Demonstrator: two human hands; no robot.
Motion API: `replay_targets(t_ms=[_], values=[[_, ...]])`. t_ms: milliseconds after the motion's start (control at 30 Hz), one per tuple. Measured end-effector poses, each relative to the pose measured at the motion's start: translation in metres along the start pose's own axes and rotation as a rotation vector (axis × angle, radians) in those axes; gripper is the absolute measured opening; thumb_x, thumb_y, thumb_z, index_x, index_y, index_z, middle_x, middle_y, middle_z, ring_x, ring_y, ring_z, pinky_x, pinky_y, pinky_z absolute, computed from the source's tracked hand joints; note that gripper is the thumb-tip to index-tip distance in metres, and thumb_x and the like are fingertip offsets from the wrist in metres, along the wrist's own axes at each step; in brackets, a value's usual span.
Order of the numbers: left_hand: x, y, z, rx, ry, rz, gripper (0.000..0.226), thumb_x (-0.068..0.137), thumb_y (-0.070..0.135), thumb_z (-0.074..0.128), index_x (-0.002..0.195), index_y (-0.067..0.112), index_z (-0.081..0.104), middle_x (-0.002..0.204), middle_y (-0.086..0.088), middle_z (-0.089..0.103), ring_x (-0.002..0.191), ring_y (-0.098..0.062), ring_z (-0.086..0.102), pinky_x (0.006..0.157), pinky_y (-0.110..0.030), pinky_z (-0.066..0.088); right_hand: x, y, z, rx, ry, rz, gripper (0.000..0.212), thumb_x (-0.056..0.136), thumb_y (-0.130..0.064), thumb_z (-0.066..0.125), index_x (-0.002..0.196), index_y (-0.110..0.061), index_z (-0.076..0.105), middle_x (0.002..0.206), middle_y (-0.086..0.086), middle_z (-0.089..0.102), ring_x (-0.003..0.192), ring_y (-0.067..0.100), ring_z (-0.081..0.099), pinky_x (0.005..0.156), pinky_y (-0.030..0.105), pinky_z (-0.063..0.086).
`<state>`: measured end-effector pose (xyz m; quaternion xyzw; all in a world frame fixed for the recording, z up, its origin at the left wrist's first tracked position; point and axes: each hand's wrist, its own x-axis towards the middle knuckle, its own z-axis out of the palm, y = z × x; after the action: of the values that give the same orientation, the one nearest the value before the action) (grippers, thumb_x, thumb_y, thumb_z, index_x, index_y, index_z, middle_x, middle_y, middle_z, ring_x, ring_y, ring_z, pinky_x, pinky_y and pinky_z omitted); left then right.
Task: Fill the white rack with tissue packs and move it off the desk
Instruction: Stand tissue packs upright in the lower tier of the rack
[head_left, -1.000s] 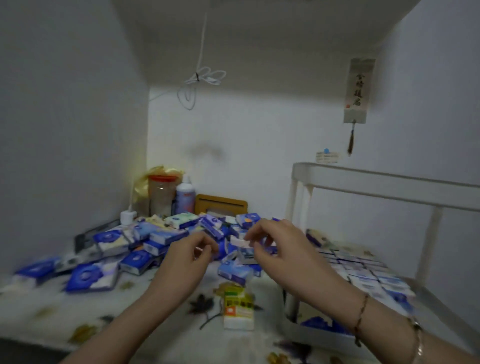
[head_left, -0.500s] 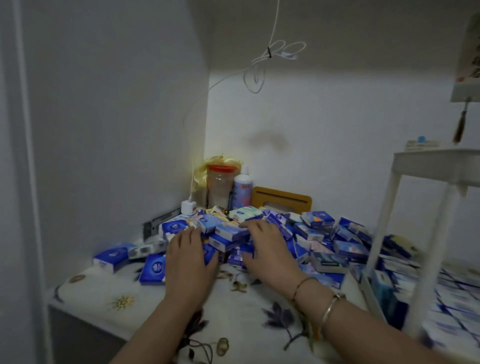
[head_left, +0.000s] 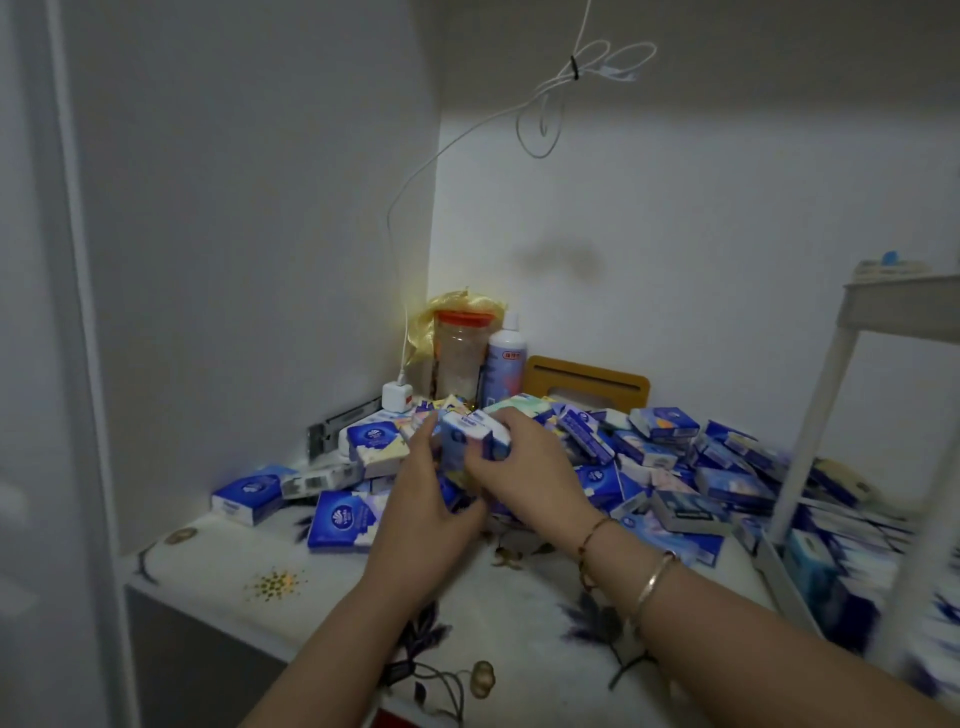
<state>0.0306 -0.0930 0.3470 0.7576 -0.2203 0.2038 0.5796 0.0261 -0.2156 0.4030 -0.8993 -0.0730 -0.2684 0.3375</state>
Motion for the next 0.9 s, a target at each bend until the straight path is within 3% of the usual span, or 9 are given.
replay_targets(t_ms=[133,233,367,433,500,633,700,767,900], values=[[-0.001,0.003,-0.001,-0.063,0.014,-0.035,0.099,0.08,0.013,0.073,0.148,0.041,0.007,0.116,0.036,0.038,0.091,0.034,0.045,0.069,0.0,0.044,-0.013,-0.012,-0.004,0.186,-0.176,0.073,0.032,0.087,-0.043,0.06,0.093,-0.012,0.066,0.084,0.0,0.067,0.075,0.01,0.062,0.062,0.021,0.047],[-0.007,0.009,-0.002,-0.023,0.006,0.029,0.092,0.082,0.024,0.073,0.145,0.048,0.009,0.127,0.033,0.039,0.107,0.024,0.047,0.084,-0.007,0.045,-0.012,-0.012,-0.013,0.371,-0.221,0.212,0.057,0.095,-0.057,0.034,0.096,-0.016,0.073,0.09,-0.003,0.071,0.087,0.013,0.064,0.08,0.031,0.047],[-0.009,0.013,0.0,0.137,-0.038,0.102,0.079,0.086,0.041,0.066,0.141,0.055,0.011,0.138,0.03,0.028,0.126,0.008,0.033,0.099,-0.019,0.034,-0.003,0.038,-0.028,-0.048,0.043,0.111,0.059,0.1,-0.048,0.025,0.095,-0.014,0.073,0.111,-0.002,0.06,0.115,0.016,0.049,0.096,0.035,0.037],[-0.008,0.011,0.0,0.155,-0.048,0.113,0.07,0.085,0.04,0.066,0.136,0.055,0.02,0.132,0.027,0.036,0.122,0.008,0.038,0.097,-0.017,0.036,0.003,0.071,-0.036,-0.3,0.025,0.148,0.058,0.099,-0.049,0.023,0.106,-0.017,0.071,0.141,0.006,0.044,0.133,0.024,0.033,0.109,0.04,0.03],[-0.007,0.008,0.001,0.166,-0.061,0.111,0.063,0.084,0.04,0.067,0.129,0.055,0.026,0.129,0.023,0.046,0.118,0.002,0.048,0.096,-0.024,0.044,0.008,0.092,-0.042,-0.434,-0.057,0.214,0.056,0.099,-0.048,0.022,0.105,-0.018,0.069,0.145,0.013,0.04,0.136,0.029,0.03,0.112,0.043,0.027],[-0.007,0.005,0.002,0.249,-0.102,0.139,0.06,0.083,0.043,0.068,0.126,0.05,0.028,0.128,0.017,0.05,0.118,-0.005,0.051,0.094,-0.034,0.049,0.008,0.096,-0.05,-0.486,-0.03,0.209,0.027,0.098,-0.033,0.039,0.086,-0.016,0.056,0.096,0.01,0.049,0.102,0.031,0.052,0.086,0.038,0.044],[-0.009,0.007,0.002,0.263,-0.108,0.171,0.06,0.083,0.042,0.069,0.128,0.048,0.03,0.128,0.019,0.049,0.119,-0.004,0.048,0.096,-0.033,0.048,-0.001,0.083,-0.054,-0.395,0.019,0.158,0.005,0.094,-0.022,0.048,0.097,-0.019,0.051,0.102,0.006,0.043,0.083,0.026,0.051,0.071,0.035,0.044],[-0.011,0.011,0.002,0.264,-0.111,0.186,0.063,0.082,0.042,0.07,0.129,0.05,0.029,0.127,0.018,0.049,0.117,-0.004,0.05,0.094,-0.034,0.049,-0.011,0.065,-0.061,-0.296,0.022,0.095,0.014,0.091,-0.01,0.048,0.098,-0.022,0.044,0.104,0.005,0.038,0.066,0.023,0.044,0.055,0.031,0.037],[-0.021,0.026,0.002,0.193,-0.084,0.176,0.081,0.078,0.039,0.074,0.133,0.059,0.018,0.12,0.038,0.043,0.108,0.013,0.051,0.086,-0.011,0.047,-0.036,0.031,-0.085,-0.155,-0.118,0.012,0.012,0.089,-0.014,0.049,0.089,-0.026,0.046,0.094,0.002,0.041,0.071,0.021,0.045,0.057,0.028,0.035]])
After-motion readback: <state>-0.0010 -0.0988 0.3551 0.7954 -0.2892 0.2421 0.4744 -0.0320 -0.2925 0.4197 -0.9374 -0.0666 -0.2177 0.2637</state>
